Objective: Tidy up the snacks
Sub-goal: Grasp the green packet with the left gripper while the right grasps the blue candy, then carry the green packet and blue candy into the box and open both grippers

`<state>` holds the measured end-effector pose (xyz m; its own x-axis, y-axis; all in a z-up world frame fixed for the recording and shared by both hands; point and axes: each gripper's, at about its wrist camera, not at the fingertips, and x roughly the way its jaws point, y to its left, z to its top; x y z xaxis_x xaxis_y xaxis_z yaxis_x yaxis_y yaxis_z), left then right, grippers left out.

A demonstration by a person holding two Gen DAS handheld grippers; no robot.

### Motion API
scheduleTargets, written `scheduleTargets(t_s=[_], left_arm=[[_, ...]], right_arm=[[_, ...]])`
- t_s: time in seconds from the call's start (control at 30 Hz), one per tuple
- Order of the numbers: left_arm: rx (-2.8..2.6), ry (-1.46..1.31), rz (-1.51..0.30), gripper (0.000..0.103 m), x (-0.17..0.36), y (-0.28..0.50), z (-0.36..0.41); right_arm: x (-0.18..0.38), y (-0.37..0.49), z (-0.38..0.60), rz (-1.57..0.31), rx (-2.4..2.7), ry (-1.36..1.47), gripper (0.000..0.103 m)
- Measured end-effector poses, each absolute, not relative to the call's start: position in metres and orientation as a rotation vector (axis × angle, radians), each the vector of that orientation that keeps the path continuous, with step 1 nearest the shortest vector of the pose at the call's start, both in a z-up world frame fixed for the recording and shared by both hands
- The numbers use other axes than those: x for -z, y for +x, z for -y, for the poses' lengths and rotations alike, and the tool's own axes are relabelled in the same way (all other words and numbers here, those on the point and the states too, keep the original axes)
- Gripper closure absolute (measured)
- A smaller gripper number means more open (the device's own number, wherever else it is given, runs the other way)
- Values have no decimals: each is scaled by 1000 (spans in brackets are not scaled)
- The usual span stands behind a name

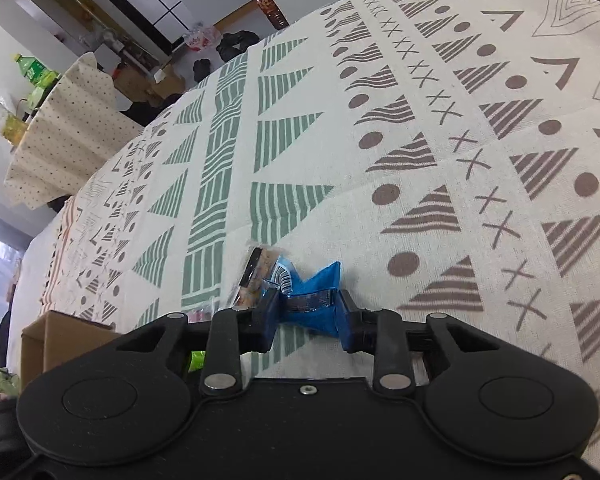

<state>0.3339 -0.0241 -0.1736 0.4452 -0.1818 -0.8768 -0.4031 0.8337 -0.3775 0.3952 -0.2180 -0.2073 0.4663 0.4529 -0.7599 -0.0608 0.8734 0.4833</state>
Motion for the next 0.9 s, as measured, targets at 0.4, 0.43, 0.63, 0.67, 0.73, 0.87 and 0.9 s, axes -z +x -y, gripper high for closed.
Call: scheduleTargets(t_s=[0.4,0.43,0.63,0.67,0.73,0.87,0.9], left_arm=[[-147,-573,-985,77,118,298,12],[-152,-573,-980,77,114,294,8],[-186,-571,-924,77,93,264,-16],[-190,-576,-914,77,89,259,-20],[-193,-579,-890,77,81,249,-27],[-210,-593,-846,77,65,233,-40],[-215,-599,-837,77,62,229,-44]], right_arm=[[173,361,213,-990,-341,448,75],[169,358,211,-985,-346,449,75],[148,338,195,-948,-384,459,75],[145,335,192,-941,-391,459,75],[139,328,186,-929,-407,459,75],[128,314,171,-917,-434,461,75],[125,310,168,-914,-440,459,75]])
